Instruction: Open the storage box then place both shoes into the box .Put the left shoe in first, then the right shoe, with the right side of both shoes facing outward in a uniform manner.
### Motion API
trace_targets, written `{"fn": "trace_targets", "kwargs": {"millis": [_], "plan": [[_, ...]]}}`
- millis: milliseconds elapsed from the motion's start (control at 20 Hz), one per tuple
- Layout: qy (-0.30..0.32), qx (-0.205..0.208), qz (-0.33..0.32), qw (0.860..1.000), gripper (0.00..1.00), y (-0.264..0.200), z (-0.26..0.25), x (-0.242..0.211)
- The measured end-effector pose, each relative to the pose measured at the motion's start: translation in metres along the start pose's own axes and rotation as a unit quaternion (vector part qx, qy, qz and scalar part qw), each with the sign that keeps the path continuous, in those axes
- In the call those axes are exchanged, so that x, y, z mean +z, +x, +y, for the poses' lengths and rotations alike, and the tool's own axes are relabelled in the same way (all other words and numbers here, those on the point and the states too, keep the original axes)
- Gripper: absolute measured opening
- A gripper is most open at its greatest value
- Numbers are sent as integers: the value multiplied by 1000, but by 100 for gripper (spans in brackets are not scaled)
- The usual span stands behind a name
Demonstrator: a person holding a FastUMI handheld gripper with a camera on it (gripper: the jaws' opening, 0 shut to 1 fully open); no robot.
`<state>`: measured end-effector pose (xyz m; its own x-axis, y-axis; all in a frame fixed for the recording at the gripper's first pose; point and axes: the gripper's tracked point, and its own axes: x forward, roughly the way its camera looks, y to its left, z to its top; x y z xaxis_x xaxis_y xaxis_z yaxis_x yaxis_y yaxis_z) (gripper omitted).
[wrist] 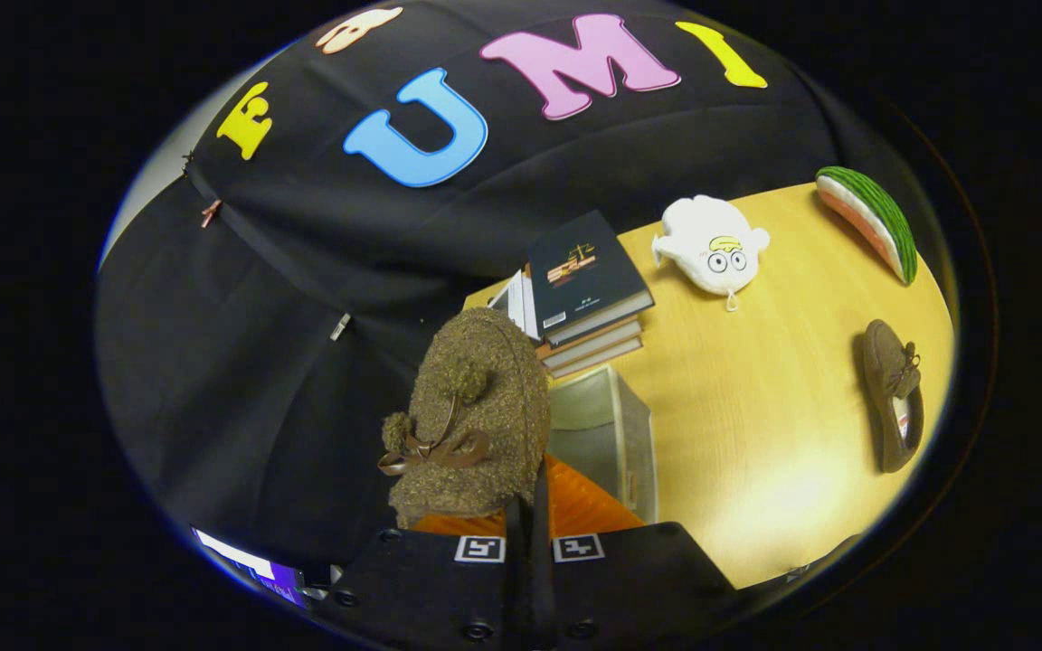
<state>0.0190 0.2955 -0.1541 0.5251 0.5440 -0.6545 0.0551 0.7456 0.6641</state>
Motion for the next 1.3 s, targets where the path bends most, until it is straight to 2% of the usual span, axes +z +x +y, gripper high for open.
{"fn": "trace_targets", "kwargs": {"millis": [300,600,750,950,1000,1050,1250,1300], "plan": [[5,-12,10,1000,5,43,12,-23],[16,-52,47,997,5,68,-7,-59],[14,-65,49,997,6,80,-14,-62],[17,-60,81,995,6,93,-10,-75],[18,-62,85,994,9,96,-9,-76],[21,-54,89,994,16,96,-3,-82],[16,-9,101,995,99,93,28,-88],[9,-3,96,995,99,86,31,-86]]}}
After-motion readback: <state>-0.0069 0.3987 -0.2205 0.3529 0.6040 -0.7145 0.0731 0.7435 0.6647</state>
